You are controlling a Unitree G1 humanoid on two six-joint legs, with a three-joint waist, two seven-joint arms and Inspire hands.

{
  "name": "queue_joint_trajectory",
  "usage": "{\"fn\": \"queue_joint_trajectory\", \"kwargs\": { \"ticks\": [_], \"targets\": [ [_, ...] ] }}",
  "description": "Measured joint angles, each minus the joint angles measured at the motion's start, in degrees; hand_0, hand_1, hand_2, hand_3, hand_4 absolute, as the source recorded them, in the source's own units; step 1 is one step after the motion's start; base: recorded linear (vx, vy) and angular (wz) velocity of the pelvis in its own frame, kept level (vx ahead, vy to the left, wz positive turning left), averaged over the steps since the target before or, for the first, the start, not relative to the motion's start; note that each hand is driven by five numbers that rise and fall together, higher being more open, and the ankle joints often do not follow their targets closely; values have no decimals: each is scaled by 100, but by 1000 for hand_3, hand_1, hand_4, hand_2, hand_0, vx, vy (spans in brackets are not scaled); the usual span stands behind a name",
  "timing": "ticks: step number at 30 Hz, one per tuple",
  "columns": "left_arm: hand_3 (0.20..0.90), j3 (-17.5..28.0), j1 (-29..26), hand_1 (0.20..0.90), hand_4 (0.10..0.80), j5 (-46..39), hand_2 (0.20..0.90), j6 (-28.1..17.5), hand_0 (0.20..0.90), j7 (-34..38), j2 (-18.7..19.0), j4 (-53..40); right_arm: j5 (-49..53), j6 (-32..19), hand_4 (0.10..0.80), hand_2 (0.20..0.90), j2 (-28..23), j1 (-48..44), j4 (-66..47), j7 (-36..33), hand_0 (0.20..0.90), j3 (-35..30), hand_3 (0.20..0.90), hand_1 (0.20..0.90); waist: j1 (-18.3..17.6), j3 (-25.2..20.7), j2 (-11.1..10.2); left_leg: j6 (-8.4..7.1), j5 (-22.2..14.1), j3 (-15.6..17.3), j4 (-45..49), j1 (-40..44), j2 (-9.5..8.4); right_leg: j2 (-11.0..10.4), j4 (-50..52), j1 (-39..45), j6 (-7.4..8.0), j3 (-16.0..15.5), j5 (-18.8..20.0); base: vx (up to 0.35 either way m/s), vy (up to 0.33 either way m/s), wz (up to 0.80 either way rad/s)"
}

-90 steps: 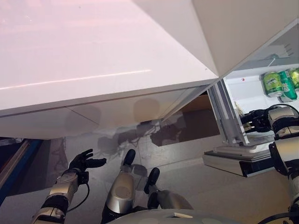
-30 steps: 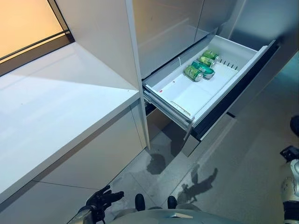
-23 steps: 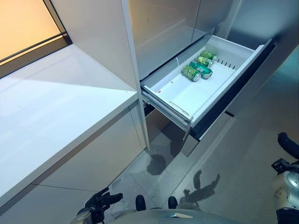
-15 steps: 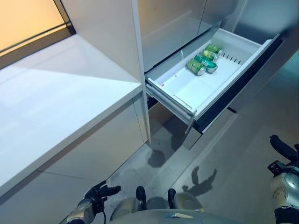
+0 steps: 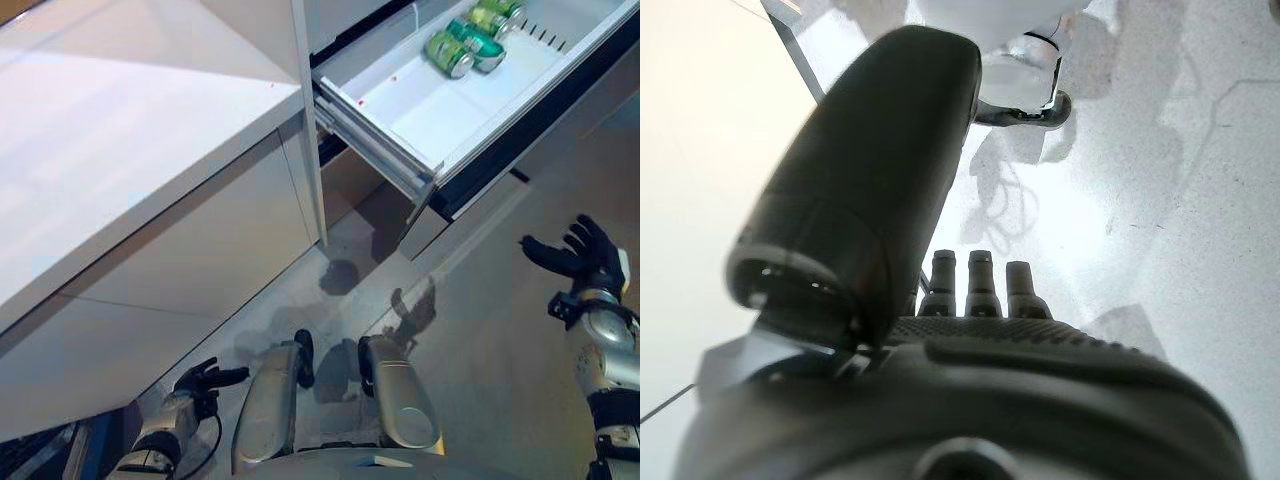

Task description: Put drinks into fridge and close the fridge

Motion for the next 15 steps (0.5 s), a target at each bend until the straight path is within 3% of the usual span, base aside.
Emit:
{"fn": "queue_joint_trajectory", "kwargs": {
  "ticks": [7, 15],
  "targets": [
    [900, -197, -204, 900, 800, 0, 900, 26, 900, 64, 17, 11, -139, -14, 800, 900, -49, -632, -123, 258, 900, 594, 900, 900, 98, 86, 23, 5, 74, -72, -3, -36, -7, 13, -46, 13, 23, -44, 21, 12, -1, 1],
    [900, -248, -338, 900, 800, 6, 900, 185, 900, 166, -59, 15, -144, 32, 800, 900, 187, -915, -135, 169, 900, 1115, 900, 900, 101, 152, 77, -56, 119, -155, -249, 434, -6, 18, -270, 515, -12, -144, 18, 118, 6, 5]
  ]
}}
